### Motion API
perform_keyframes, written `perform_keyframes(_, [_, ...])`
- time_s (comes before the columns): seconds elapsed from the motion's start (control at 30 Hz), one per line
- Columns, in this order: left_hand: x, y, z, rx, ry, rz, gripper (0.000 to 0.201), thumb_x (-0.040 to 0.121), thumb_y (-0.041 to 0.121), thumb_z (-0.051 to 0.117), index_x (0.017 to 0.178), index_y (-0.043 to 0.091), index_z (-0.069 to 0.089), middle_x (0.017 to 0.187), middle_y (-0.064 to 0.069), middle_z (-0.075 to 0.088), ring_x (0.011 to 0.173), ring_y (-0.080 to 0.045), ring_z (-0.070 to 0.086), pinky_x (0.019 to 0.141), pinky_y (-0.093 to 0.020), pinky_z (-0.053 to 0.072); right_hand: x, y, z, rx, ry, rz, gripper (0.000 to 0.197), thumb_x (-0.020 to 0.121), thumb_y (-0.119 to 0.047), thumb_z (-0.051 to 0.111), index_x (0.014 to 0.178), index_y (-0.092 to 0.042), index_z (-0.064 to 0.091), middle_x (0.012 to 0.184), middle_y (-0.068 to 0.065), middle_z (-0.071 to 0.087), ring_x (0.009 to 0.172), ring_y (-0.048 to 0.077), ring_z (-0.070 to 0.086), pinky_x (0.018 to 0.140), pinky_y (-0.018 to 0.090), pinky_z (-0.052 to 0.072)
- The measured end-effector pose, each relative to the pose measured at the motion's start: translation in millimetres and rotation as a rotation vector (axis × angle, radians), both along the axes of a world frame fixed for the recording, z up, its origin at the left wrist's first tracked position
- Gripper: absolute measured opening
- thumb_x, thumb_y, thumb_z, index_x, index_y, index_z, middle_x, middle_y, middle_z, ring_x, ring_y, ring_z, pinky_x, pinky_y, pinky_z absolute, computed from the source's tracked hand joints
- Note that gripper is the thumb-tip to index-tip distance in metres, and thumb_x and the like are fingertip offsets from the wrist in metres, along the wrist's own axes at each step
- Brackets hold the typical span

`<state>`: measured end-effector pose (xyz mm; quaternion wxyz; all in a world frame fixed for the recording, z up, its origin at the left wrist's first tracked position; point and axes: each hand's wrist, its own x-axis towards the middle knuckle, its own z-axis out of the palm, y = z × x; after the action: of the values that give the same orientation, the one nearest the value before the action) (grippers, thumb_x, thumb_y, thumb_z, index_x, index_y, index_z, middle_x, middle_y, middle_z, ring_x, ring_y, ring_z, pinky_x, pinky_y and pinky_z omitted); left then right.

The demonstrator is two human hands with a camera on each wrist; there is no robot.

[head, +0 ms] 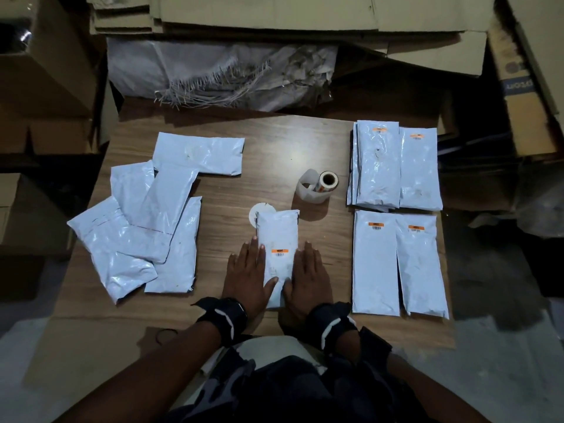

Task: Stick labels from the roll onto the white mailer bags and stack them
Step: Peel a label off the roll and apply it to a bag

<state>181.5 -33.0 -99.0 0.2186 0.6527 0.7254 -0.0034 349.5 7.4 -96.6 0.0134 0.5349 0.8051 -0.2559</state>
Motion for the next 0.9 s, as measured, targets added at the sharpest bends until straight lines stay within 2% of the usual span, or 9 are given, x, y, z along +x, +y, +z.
perform_keyframes(0.07, [-0.6, -0.2, 3.7, 0.008, -0.075, 0.100, 0.085, 0.087, 0.066, 0.033, 0.151, 0.011, 0.026, 0.155, -0.013, 0.032, 0.135, -0.030, 0.040, 0.107, -0.046, 0.039, 3.8, 3.9, 3.5, -0.054, 0.020, -0.063, 0.078, 0.088, -0.052, 0.028, 0.150, -0.005, 0.027, 0.158, 0.020, 0.021, 0.146, 0.035, 0.021, 0.119, 0.042, 0.020])
perform_keyframes(0.17, [-5.4, 3.7, 14.1, 0.040, -0.219, 0.173, 0.076, 0.085, 0.065, 0.041, 0.143, 0.017, 0.033, 0.133, -0.005, 0.053, 0.113, -0.026, 0.057, 0.091, -0.041, 0.048, 7.1, 15.2, 8.6, -0.164, 0.125, -0.172, 0.077, 0.086, -0.058, 0.035, 0.145, -0.009, 0.033, 0.149, 0.014, 0.037, 0.136, 0.031, 0.036, 0.110, 0.036, 0.030])
perform_keyframes(0.3, [-10.1, 7.4, 11.7, -0.032, -0.387, 0.178, 0.089, 0.079, 0.068, 0.045, 0.151, 0.027, 0.013, 0.134, -0.007, 0.052, 0.111, -0.029, 0.057, 0.091, -0.045, 0.049, 3.2, 29.1, 14.2, -0.315, 0.204, -0.279, 0.071, 0.092, -0.045, 0.055, 0.148, -0.011, 0.030, 0.143, 0.009, 0.046, 0.128, 0.030, 0.046, 0.104, 0.036, 0.037])
perform_keyframes(0.43, [-8.2, 10.7, 14.4, -0.089, -0.499, 0.195, 0.094, 0.069, 0.071, 0.045, 0.149, 0.036, 0.010, 0.130, -0.004, 0.051, 0.111, -0.030, 0.058, 0.089, -0.049, 0.050, 0.0, 36.5, 18.2, -0.419, 0.384, -0.287, 0.060, 0.086, -0.026, 0.068, 0.140, -0.023, 0.040, 0.128, -0.001, 0.058, 0.108, 0.018, 0.058, 0.083, 0.026, 0.041])
perform_keyframes(0.5, [-7.6, 12.5, 15.4, -0.101, -0.504, 0.190, 0.092, 0.069, 0.070, 0.046, 0.147, 0.039, 0.010, 0.127, -0.003, 0.053, 0.109, -0.030, 0.059, 0.088, -0.050, 0.051, 1.3, 36.9, 18.2, -0.440, 0.416, -0.271, 0.065, 0.085, -0.024, 0.070, 0.141, -0.025, 0.040, 0.127, -0.003, 0.059, 0.103, 0.013, 0.057, 0.083, 0.024, 0.040])
perform_keyframes(0.6, [-7.4, 14.3, 18.4, -0.122, -0.458, 0.147, 0.095, 0.075, 0.065, 0.051, 0.150, 0.041, -0.001, 0.131, -0.004, 0.051, 0.109, -0.028, 0.058, 0.089, -0.048, 0.051, 6.0, 36.1, 15.8, -0.440, 0.409, -0.255, 0.069, 0.083, -0.028, 0.071, 0.143, -0.030, 0.036, 0.126, -0.001, 0.059, 0.109, 0.020, 0.059, 0.084, 0.027, 0.044])
perform_keyframes(0.73, [-0.8, 8.0, 20.2, -0.084, -0.115, -0.068, 0.093, 0.091, 0.037, 0.054, 0.147, 0.045, -0.020, 0.154, -0.014, 0.019, 0.113, -0.032, 0.052, 0.083, -0.043, 0.052, 5.6, 29.0, 20.8, -0.269, 0.196, -0.136, 0.079, 0.088, -0.035, 0.062, 0.153, -0.032, 0.017, 0.143, 0.012, 0.036, 0.122, 0.033, 0.047, 0.095, 0.041, 0.047])
perform_keyframes(0.8, [3.2, 5.3, 16.7, -0.054, -0.003, -0.151, 0.089, 0.092, 0.029, 0.051, 0.147, 0.045, -0.016, 0.161, -0.017, -0.004, 0.127, -0.037, 0.039, 0.083, -0.045, 0.051, 1.7, 15.8, 21.5, -0.078, 0.159, -0.018, 0.070, 0.090, -0.027, 0.055, 0.154, -0.026, 0.024, 0.157, 0.019, 0.022, 0.133, 0.040, 0.039, 0.098, 0.047, 0.047])
perform_keyframes(0.9, [8.8, 4.6, 15.7, -0.139, 0.115, -0.209, 0.085, 0.093, 0.030, 0.049, 0.152, 0.036, -0.011, 0.160, -0.013, -0.021, 0.139, -0.038, 0.019, 0.088, -0.046, 0.046, -1.4, 1.1, 7.5, 0.008, 0.073, 0.121, 0.065, 0.084, -0.024, 0.047, 0.148, -0.020, 0.037, 0.157, 0.024, 0.022, 0.131, 0.050, 0.040, 0.090, 0.052, 0.052])
